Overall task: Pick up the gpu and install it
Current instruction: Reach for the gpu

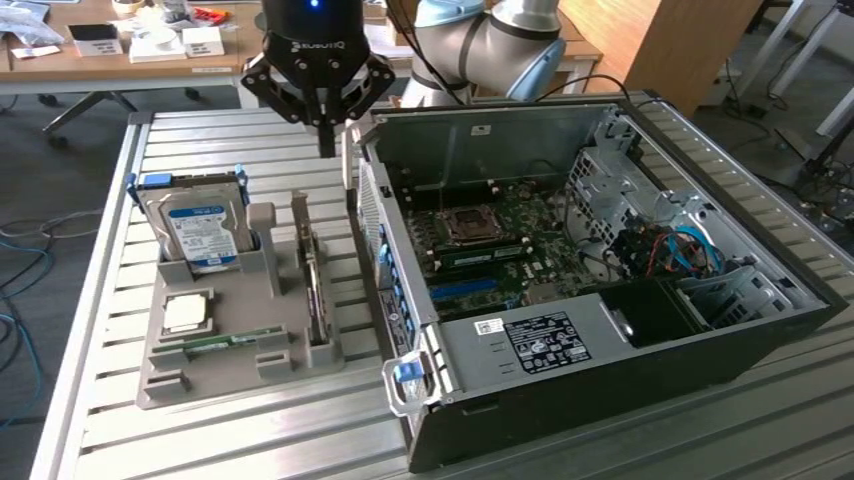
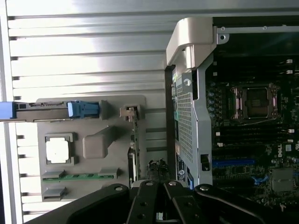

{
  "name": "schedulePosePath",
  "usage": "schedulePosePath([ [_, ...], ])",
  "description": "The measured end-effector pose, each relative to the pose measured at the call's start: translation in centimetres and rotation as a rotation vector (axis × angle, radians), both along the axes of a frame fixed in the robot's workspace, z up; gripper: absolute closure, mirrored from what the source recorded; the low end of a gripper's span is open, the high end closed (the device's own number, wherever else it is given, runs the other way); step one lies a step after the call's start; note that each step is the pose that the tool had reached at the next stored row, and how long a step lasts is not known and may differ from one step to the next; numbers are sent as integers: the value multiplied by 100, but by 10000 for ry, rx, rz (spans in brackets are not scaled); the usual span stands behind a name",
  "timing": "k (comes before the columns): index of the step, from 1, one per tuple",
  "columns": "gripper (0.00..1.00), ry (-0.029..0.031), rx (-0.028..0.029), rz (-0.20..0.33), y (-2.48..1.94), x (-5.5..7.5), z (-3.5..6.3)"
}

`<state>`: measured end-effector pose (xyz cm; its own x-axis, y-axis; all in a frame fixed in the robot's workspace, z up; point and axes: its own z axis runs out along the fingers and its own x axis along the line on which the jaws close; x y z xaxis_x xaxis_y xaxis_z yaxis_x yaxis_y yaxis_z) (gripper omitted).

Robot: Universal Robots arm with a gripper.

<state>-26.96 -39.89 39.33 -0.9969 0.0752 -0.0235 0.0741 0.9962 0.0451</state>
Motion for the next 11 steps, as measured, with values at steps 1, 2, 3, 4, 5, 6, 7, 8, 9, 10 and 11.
schedulePosePath([
  [1, 89, -1, 0, 0, 0, -13, 0],
  [2, 89, -1, 0, 0, 0, -25, 0],
  [3, 89, -1, 0, -1, 0, -38, 0],
  [4, 89, -1, 0, -1, 0, -50, 0],
  [5, 89, -2, 1, -1, 0, -60, 0],
  [6, 89, -2, 0, -2, 0, -66, 0],
  [7, 89, -2, 0, 0, 0, -65, 0],
  [8, 89, -2, 0, 1, 0, -65, 0],
  [9, 89, -2, 0, 1, 0, -65, 0],
  [10, 89, -2, 0, 0, 0, -67, 0],
  [11, 89, -2, 0, 0, -1, -70, -1],
])
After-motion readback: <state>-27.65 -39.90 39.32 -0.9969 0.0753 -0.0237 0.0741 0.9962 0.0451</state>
